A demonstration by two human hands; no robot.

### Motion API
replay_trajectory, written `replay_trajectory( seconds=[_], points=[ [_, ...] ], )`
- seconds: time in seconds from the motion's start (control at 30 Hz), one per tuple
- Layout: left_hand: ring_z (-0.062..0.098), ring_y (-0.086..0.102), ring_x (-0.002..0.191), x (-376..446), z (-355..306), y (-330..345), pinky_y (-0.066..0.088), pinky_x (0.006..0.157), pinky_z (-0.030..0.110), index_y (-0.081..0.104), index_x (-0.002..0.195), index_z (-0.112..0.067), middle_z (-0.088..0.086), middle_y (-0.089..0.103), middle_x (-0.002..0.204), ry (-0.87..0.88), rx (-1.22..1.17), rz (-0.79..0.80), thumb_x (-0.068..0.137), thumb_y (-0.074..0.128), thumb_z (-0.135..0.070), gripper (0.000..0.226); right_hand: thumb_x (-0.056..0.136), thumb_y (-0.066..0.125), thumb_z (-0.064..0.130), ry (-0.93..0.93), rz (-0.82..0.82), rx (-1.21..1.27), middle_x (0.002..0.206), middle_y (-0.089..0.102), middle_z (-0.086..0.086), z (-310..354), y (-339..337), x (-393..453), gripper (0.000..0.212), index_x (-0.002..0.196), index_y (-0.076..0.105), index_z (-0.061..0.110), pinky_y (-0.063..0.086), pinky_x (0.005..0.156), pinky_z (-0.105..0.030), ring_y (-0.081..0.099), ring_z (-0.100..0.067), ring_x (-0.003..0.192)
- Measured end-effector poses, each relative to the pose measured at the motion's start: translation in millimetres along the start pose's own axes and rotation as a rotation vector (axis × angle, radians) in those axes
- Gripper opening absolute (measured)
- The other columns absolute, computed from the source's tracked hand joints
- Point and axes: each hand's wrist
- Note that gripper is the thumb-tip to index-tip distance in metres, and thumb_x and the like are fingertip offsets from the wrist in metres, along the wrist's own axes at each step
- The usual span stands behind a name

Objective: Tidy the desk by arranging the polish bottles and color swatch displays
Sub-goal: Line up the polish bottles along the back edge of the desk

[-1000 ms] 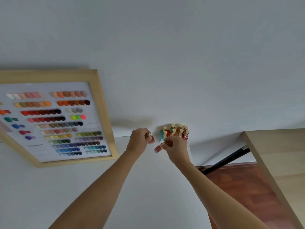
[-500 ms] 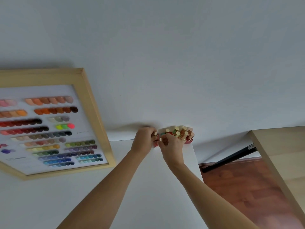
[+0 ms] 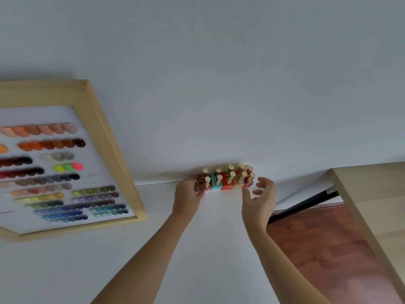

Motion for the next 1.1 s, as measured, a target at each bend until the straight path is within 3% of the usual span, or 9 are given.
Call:
replay_trajectory(
  seconds=[0.13,0.23,0.3,0.37,0.6,0.7,0.77,0.93,1.1],
  points=[
    [0.019,0.068,0.079,3,-3,4,0.056,0.072,0.03,0.072,0.092,-0.008,0.008,0.075,0.087,0.016,-0.017,-0.063,0.074,0.076,-0.013,0.019,0.084,0.06,-0.002,0.183,0.23,-0.177,0.127,0.047,-0.006,-22,-2,35,0.056,0.134,0.041,0.013,0.04,0.078,-0.025,0.055,-0.015,0.091],
    [0.019,0.069,0.078,6,-4,8,0.057,0.072,0.035,0.072,0.09,-0.007,0.008,0.075,0.085,0.015,-0.015,-0.061,0.074,0.075,-0.012,0.017,0.086,0.062,0.003,0.128,0.344,-0.261,0.116,0.058,-0.009,-31,6,51,0.039,0.124,0.055,0.009,0.039,0.075,-0.024,0.06,-0.019,0.089],
    [0.02,0.069,0.079,7,-4,12,0.057,0.074,0.038,0.072,0.091,-0.006,0.009,0.075,0.086,0.005,-0.011,-0.059,0.076,0.074,-0.012,0.016,0.085,0.064,0.006,0.085,0.345,-0.277,0.103,0.063,-0.011,-34,11,56,0.022,0.106,0.064,0.008,0.038,0.073,-0.027,0.059,-0.024,0.09],
    [0.022,0.068,0.078,7,-3,14,0.057,0.073,0.04,0.071,0.088,-0.004,0.01,0.075,0.085,-0.007,-0.01,-0.067,0.076,0.074,-0.014,0.016,0.083,0.065,0.005,0.094,0.329,-0.259,0.099,0.064,-0.011,-37,14,58,0.018,0.101,0.067,0.009,0.037,0.072,-0.027,0.058,-0.025,0.089],
    [0.023,0.069,0.078,6,-2,17,0.058,0.074,0.039,0.07,0.087,-0.001,0.012,0.074,0.084,-0.038,0.025,-0.042,0.076,0.074,-0.012,0.016,0.084,0.066,0.008,0.088,0.345,-0.251,0.098,0.066,-0.009,-41,13,60,0.02,0.104,0.068,0.011,0.034,0.057,-0.014,0.057,-0.02,0.081],
    [0.027,0.064,0.082,0,-4,13,0.051,0.072,0.029,0.065,0.084,0.001,0.015,0.07,0.086,-0.083,0.107,-0.015,0.072,0.076,-0.006,0.017,0.084,0.064,0.007,0.131,0.358,-0.216,0.104,0.068,-0.01,-38,7,53,0.022,0.106,0.065,0.009,0.042,0.063,-0.022,0.064,-0.022,0.079],
    [0.027,0.06,0.081,-9,-6,8,0.046,0.069,0.028,0.062,0.083,0.0,0.018,0.066,0.087,-0.104,0.154,-0.001,0.072,0.076,-0.006,0.02,0.085,0.064,0.006,0.159,0.377,-0.207,0.114,0.064,-0.01,-34,-1,44,0.035,0.12,0.059,0.007,0.044,0.073,-0.026,0.064,-0.02,0.081],
    [0.028,0.062,0.101,-43,-16,-10,0.053,0.089,0.036,0.056,0.12,-0.002,0.016,0.063,0.111,-0.118,0.174,0.038,0.08,0.07,-0.01,0.043,0.086,0.064,0.007,0.202,0.405,-0.196,0.128,0.055,-0.013,-21,-29,18,0.051,0.134,0.046,0.006,0.049,0.083,-0.033,0.059,-0.016,0.086],
    [0.018,0.061,0.1,-84,-39,-37,0.048,0.086,0.022,0.051,0.129,-0.01,0.01,0.062,0.118,-0.093,0.124,0.079,0.084,0.068,-0.016,0.048,0.086,0.065,0.008,0.138,0.453,-0.201,0.127,0.057,-0.015,7,-59,2,0.049,0.132,0.049,0.006,0.049,0.087,-0.037,0.062,-0.02,0.09]
  ],
)
Point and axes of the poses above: each hand's wrist, its own x-axis towards the middle knuckle, its own y-axis out of the palm, z = x × y
